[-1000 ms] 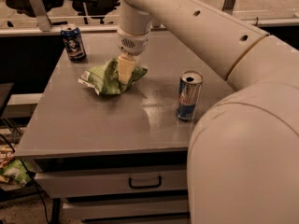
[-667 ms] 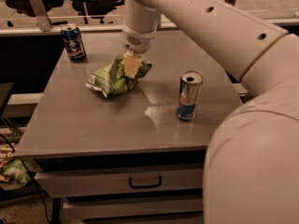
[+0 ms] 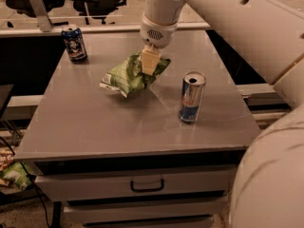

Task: Move green jalapeno chip bag near redbull can

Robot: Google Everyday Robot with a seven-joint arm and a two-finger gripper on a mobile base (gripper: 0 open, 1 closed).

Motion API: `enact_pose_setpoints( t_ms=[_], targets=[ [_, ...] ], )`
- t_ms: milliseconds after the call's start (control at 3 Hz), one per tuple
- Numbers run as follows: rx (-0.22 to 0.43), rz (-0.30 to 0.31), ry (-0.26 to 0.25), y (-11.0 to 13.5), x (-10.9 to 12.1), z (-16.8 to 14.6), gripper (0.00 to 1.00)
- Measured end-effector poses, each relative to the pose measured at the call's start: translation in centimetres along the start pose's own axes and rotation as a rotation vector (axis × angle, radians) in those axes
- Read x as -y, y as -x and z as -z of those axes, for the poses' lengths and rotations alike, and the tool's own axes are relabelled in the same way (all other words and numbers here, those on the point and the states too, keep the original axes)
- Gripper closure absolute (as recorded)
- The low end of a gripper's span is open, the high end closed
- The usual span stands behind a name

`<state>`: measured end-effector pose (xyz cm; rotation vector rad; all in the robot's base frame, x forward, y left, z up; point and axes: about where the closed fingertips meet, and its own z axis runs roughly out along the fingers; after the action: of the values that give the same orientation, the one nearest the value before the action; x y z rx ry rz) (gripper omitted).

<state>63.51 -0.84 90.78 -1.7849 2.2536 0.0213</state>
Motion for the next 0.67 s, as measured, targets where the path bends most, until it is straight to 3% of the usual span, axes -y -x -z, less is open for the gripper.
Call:
enact_pose_setpoints(
  t_ms=[667],
  targets=[
    [-0.004,0.099,0.066,-5.3,1.7,-0.3,0.96]
  ],
)
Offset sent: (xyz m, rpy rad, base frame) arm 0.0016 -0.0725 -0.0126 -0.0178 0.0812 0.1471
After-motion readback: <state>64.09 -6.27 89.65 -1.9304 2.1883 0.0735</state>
